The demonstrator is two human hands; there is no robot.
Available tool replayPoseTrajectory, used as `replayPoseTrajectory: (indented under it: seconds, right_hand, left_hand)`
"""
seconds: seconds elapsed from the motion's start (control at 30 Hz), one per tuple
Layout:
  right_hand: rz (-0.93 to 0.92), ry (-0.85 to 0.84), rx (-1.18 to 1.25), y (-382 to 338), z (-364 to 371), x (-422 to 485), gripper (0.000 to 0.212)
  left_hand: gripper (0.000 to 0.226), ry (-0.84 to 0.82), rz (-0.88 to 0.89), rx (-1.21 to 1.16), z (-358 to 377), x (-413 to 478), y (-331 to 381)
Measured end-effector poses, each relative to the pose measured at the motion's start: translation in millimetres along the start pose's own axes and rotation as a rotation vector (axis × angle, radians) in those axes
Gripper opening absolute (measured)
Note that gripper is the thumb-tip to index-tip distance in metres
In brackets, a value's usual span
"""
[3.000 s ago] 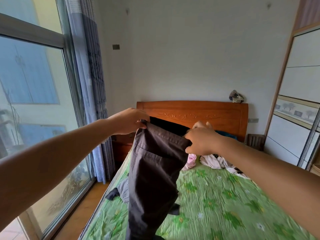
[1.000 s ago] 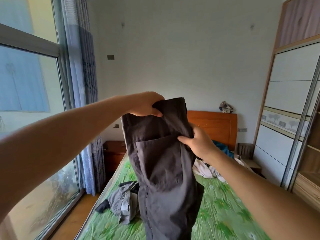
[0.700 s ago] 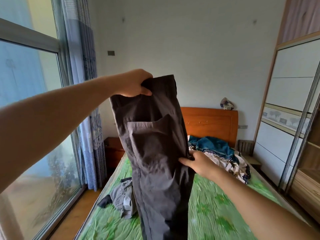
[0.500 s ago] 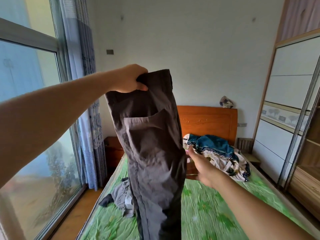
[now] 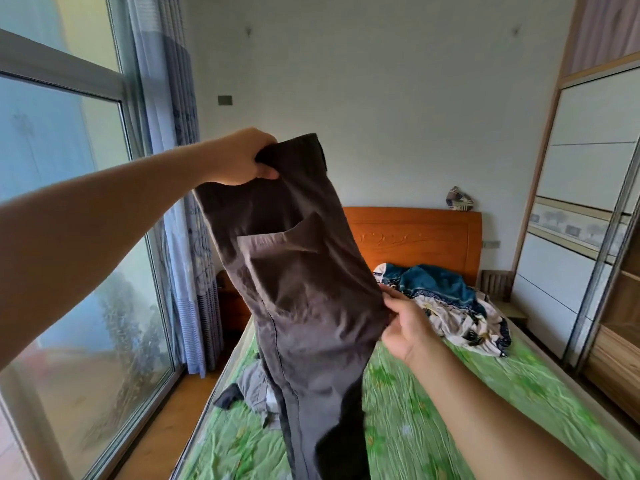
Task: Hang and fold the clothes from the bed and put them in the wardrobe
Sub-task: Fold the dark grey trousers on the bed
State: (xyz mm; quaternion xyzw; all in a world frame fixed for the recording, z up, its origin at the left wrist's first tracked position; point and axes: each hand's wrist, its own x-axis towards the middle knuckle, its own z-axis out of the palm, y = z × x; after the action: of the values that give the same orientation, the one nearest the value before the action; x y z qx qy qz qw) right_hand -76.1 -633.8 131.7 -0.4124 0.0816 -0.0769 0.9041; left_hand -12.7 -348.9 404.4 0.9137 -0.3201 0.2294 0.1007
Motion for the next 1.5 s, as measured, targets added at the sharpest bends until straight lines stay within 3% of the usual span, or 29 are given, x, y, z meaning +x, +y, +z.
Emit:
replayPoseTrajectory:
  seconds: [0.07,0.17,0.23,0.37,0.5,0.57,0.63,0.7,0.77,0.9,1.0,1.07,1.13,1.27,1.5]
  right_hand:
    - [-0.041,0.014,0.056,-6.0,-1.1,1.1,0.028]
    - [-0.051,-0.063,-0.053,-14.6,0.4,0.4,0.024]
    - [-0.073,-0.094,-0.27,-19.4,0.4,-1.3,0.031]
    - [-0.258,0.074,-0.795,-27.5,-14.7,-10.3,0.005]
    - [-0.232,0.017,-1.149,-52.9,-10.1,-30.8,0.021]
    - [-0.236,-0.13,-1.052,-73.7,16.5,-45.1,0.054]
    - [-0.38,-0.198,-1.002,-96.0,54.9,-56.2,0.07]
    - [-0.569,-0.101,-0.959,-115.0,85.6,-64.8,0.057]
    - [-0.698,0.013,-0.943,-128.6,99.9,-73.1,0.031]
    - [-0.697,0.028,-0.819,-141.3,87.6,-84.0,0.021]
    - [-0.65,0.023,-0.727,-149.7,71.9,-92.5,0.023]
    - [-0.624,0.027,-0.697,-154.7,60.5,-100.7,0.024]
    - [-0.605,0.035,-0.66,-160.9,50.1,-112.6,0.025]
    - [-0.639,-0.003,-0.519,-189.9,33.0,-143.1,0.026]
    - [-0.71,-0.116,-0.522,-244.1,-10.4,-177.3,0.033]
  left_hand:
    - [0.016,0.003,-0.014,0.002,-2.3,-3.6,-14.5]
    - [0.016,0.014,-0.006,-0.013,0.0,-3.8,-24.2]
    - [0.016,0.018,0.015,-0.014,1.2,-1.4,-26.4]
    - [0.017,0.007,0.05,-0.048,1.8,6.1,-24.7]
    - [0.017,-0.02,0.149,-0.079,12.4,17.0,6.8]
    - [0.018,-0.037,0.222,-0.059,19.1,22.8,32.2]
    - [0.018,-0.054,0.299,-0.05,25.9,26.4,59.4]
    - [0.021,-0.063,0.36,-0.048,31.2,26.5,84.7]
    - [0.024,-0.057,0.383,-0.046,33.2,26.0,99.8]
    - [0.035,-0.201,0.279,-0.13,27.4,19.2,77.6]
    - [0.02,-0.273,0.188,-0.48,41.6,7.3,54.7]
    - [0.018,-0.224,0.094,-0.816,57.1,-2.0,57.3]
    - [0.019,-0.142,0.039,-1.001,68.7,-14.6,75.9]
    - [0.027,0.033,0.075,-1.352,74.3,-38.5,135.4]
    - [0.037,0.269,0.163,-1.548,70.8,-56.3,230.6]
